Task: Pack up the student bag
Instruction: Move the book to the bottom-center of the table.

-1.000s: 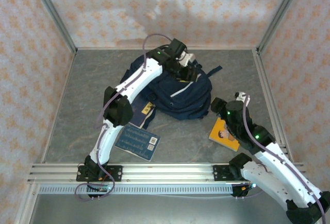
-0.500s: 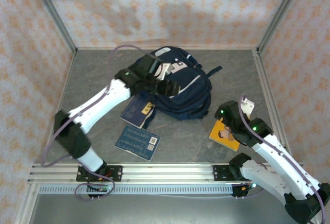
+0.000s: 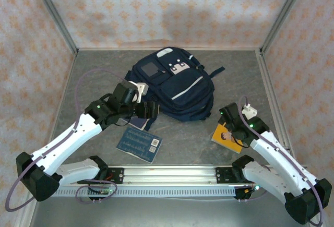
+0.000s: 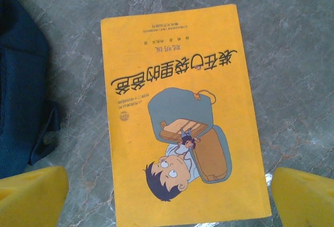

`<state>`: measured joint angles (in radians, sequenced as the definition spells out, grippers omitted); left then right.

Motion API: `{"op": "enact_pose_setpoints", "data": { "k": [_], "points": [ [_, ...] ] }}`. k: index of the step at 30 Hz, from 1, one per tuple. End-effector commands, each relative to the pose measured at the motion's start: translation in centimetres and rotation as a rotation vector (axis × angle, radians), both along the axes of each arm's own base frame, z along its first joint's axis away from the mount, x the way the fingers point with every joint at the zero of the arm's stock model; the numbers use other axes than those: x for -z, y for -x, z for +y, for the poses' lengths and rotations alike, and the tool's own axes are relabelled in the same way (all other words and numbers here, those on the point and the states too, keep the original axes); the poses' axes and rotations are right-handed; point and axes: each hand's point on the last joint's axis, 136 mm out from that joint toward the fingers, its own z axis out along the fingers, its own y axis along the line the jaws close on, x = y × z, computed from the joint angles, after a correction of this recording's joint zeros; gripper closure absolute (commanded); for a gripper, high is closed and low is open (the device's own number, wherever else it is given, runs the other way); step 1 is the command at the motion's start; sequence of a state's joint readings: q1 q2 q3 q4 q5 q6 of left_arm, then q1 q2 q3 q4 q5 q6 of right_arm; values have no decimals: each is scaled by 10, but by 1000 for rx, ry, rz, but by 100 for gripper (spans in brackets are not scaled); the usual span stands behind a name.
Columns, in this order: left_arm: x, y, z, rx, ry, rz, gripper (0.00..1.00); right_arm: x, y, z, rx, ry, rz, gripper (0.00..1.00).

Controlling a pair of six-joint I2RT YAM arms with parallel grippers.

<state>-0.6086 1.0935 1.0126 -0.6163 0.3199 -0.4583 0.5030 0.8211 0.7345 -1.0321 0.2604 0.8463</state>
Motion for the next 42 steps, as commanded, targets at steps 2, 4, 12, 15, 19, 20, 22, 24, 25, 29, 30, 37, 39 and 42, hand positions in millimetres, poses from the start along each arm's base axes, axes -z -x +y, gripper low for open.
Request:
{"op": "enact_pose_setpoints", "data": {
  "k": [2, 4, 12, 15, 19, 20, 22, 24, 25, 29, 30, 37, 39, 42],
  "points": [
    [0, -8, 0, -47, 30, -29, 29, 12, 8, 0, 11, -10, 47, 1],
    [1, -7, -2, -40, 38, -21, 29, 17, 9, 0, 14, -8, 64, 1],
    [7, -1, 0, -33, 50, -17, 29, 36, 6, 1, 5, 5, 108, 1],
    [10, 2, 1, -30, 45, -18, 29, 50, -1, 6, 3, -36, 134, 1],
    [15, 0, -2, -29, 52, -5, 29, 58, -8, -10, 81, -8, 166, 1],
    [17, -1, -6, -16, 58, 10, 29, 59, -10, -15, 115, -16, 173, 1],
    [23, -2, -17, 11, 80, 42, 29, 62, -19, -23, 166, -37, 154, 1],
    [29, -3, -29, 36, 94, 65, 29, 70, -34, -28, 199, -94, 125, 1],
    [30, -4, -34, 50, 97, 65, 29, 74, -41, -30, 207, -117, 117, 1],
    [37, -4, -60, 106, 75, 82, 29, 94, -62, -24, 197, -152, 202, 3],
    [38, -4, -67, 119, 72, 86, 29, 100, -63, -21, 195, -154, 249, 4],
    [53, -8, -105, 175, 31, 120, 29, 123, -47, 5, 106, -127, 390, 9],
    [56, -10, -117, 174, 43, 143, 30, 125, -41, 21, 62, -135, 409, 11],
    [58, -14, -134, 193, 32, 152, 30, 124, -34, 39, 7, -137, 410, 13]
  ]
}}
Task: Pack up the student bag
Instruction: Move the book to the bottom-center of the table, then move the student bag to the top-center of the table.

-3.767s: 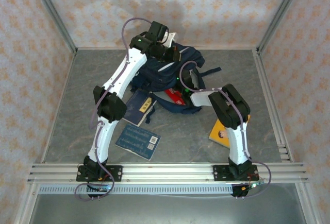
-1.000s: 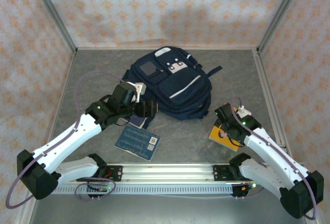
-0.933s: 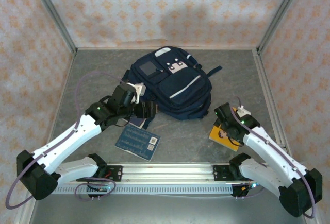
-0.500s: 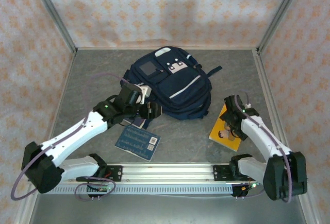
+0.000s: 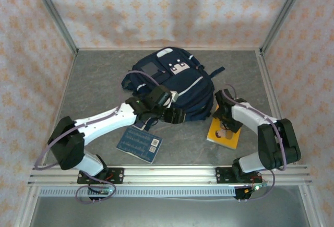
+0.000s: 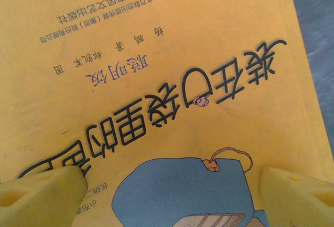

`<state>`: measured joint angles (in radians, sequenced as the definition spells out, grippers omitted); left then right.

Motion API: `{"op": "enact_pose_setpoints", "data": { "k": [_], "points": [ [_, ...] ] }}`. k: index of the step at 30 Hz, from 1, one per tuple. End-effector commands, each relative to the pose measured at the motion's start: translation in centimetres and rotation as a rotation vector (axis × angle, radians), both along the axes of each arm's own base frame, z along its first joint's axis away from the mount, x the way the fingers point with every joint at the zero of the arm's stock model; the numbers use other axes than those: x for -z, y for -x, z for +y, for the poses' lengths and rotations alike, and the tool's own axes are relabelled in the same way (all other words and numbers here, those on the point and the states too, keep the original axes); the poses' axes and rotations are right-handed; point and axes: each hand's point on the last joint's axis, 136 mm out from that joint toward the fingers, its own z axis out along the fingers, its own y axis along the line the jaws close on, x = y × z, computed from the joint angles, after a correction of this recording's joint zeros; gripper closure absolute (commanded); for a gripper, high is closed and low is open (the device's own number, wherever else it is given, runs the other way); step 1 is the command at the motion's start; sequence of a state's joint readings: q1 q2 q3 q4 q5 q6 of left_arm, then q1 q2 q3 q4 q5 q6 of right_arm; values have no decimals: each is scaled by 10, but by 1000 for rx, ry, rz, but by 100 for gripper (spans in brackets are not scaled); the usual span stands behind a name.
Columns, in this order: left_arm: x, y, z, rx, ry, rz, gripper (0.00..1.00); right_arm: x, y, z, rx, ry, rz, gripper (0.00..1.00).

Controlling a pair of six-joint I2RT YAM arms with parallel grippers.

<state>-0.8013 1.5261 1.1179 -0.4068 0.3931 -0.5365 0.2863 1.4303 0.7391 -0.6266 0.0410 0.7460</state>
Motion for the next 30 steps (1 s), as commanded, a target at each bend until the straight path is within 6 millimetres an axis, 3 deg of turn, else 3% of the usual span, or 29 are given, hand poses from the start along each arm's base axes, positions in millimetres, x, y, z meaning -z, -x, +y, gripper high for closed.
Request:
{"op": "enact_pose_setpoints", "data": {
  "k": [1, 6, 13, 14, 18, 21, 30],
  "points": [
    [-12, -8, -23, 10, 37, -11, 30, 19, 33, 30, -59, -96, 117, 14],
    [-2, -12, -37, 12, 27, 14, 30, 15, 42, 69, -80, -283, 68, 21],
    [25, -10, -35, -15, 1, 53, 32, 1, 65, 125, -262, -427, 73, 24],
    [28, -9, -35, -14, -6, 57, 32, -3, 65, 124, -280, -413, 67, 26],
    [36, -12, -39, 8, -32, 57, 34, -38, 60, 63, -176, -157, -71, 27],
    [46, -16, -50, 34, -51, 68, 37, -59, 60, 36, -65, -131, -174, 30],
    [84, -26, -85, 117, -141, 79, 40, -34, 70, 23, 80, -237, -188, 33]
  ]
}}
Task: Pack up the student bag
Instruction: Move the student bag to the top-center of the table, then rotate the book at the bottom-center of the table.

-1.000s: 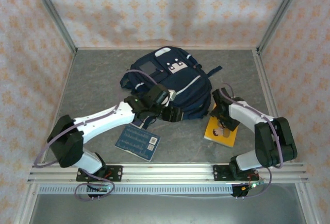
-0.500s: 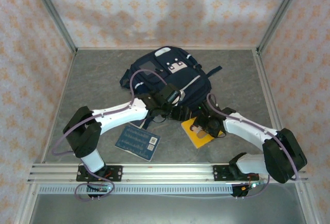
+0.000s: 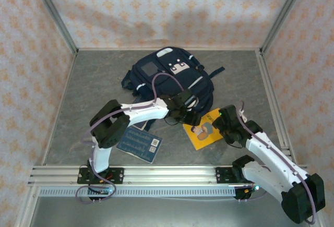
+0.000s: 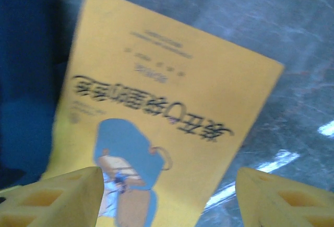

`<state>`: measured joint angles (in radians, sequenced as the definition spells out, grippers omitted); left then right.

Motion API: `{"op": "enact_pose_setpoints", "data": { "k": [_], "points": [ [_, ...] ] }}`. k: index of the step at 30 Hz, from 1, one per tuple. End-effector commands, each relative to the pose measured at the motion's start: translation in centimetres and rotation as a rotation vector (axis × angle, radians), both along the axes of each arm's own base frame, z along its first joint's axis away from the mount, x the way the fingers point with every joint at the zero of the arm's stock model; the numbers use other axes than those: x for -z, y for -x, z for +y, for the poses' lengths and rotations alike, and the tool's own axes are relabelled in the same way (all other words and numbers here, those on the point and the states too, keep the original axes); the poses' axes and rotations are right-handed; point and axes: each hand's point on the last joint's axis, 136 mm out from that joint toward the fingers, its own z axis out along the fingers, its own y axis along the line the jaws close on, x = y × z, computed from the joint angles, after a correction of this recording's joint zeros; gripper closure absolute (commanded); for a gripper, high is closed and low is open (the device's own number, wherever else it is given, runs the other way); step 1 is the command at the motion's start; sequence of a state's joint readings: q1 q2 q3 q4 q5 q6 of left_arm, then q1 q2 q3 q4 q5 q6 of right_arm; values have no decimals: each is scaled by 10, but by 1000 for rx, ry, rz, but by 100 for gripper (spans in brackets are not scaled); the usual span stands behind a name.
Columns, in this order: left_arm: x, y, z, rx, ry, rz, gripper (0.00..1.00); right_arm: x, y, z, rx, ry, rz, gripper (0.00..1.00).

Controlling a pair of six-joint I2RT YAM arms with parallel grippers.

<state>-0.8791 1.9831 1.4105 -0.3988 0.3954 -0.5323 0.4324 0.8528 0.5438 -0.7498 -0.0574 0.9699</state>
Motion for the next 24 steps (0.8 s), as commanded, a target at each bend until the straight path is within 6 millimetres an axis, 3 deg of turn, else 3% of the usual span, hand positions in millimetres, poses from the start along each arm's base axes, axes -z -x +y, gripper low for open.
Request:
{"op": "enact_pose_setpoints", "data": {
  "k": [1, 5, 12, 19, 24],
  "points": [
    [5, -6, -9, 39, -35, -25, 40, 13, 9, -8, 41, 11, 40, 33],
    [15, -21, -19, 57, -92, -39, 39, 21, 12, -11, 51, 18, 53, 32],
    [17, -51, -31, 77, -153, -74, 36, 31, 15, -16, 62, 27, 74, 29],
    [49, -17, -43, 104, -64, 94, 36, 40, 1, 2, 45, -122, 63, 27],
    [53, 8, -33, 88, -18, 154, 37, 43, -11, 11, 8, -161, 62, 28]
  ]
}}
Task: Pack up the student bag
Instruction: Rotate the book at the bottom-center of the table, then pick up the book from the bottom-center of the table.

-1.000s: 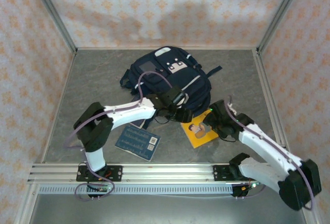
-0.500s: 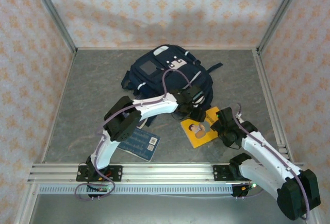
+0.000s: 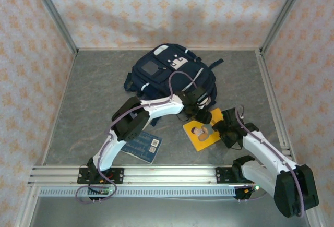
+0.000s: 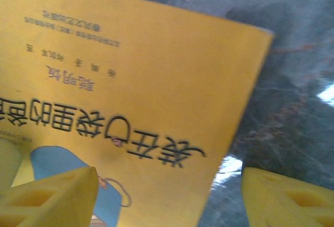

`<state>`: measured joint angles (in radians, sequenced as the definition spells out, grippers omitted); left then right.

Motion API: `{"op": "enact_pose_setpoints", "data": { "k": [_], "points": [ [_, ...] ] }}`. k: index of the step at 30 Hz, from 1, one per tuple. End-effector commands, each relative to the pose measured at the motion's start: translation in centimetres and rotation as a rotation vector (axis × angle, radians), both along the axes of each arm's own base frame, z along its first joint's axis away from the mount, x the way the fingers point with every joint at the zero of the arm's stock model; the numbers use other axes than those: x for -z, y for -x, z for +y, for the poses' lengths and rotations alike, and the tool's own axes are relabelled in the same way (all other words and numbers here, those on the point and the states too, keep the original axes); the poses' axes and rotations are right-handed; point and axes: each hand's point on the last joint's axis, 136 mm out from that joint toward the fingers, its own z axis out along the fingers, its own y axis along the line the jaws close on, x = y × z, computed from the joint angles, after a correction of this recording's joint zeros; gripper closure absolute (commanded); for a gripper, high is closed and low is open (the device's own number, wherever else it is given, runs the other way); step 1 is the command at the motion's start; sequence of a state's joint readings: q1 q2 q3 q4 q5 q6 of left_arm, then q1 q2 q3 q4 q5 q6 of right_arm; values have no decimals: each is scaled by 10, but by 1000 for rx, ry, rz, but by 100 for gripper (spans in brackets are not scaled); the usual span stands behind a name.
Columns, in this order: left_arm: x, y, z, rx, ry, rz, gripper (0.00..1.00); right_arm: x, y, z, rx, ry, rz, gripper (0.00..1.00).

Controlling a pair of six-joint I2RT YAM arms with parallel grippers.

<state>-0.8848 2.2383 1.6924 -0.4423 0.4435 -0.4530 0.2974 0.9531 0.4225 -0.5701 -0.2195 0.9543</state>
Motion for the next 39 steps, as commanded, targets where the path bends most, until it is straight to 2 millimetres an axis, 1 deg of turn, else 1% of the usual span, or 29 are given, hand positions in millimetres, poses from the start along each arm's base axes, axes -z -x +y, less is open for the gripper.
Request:
{"op": "enact_pose_setpoints", "data": {
  "k": [1, 5, 8, 12, 16, 20, 23, 29, 32, 35, 39],
  "points": [
    [24, 39, 18, -8, -17, 159, 37, -1, -13, 12, -56, -51, -35, 28],
    [18, 59, 22, -19, 31, 207, 37, -3, -22, 19, -101, -66, -52, 28],
    [15, 75, 24, -14, 62, 237, 37, -10, -32, 26, -137, -84, -89, 28],
    [14, 89, 33, -23, 73, 254, 38, -21, -41, 35, -204, -112, -138, 28],
    [20, 90, 52, -37, 5, 213, 38, -24, -39, 42, -247, -147, -163, 27],
    [36, 88, 64, -40, -67, 193, 40, -31, -37, 60, -283, -268, -227, 27],
    [45, 84, 68, -46, -93, 189, 44, -46, -36, 70, -309, -342, -295, 27],
    [50, 78, 72, -46, -110, 185, 55, -79, -31, 75, -330, -405, -423, 27],
    [50, 77, 76, -51, -120, 179, 57, -87, -28, 74, -329, -413, -448, 27],
    [49, 77, 79, -54, -124, 179, 58, -88, -26, 75, -334, -421, -450, 27],
    [46, 76, 82, -62, -120, 175, 58, -76, -25, 73, -323, -403, -421, 30]
  ]
}}
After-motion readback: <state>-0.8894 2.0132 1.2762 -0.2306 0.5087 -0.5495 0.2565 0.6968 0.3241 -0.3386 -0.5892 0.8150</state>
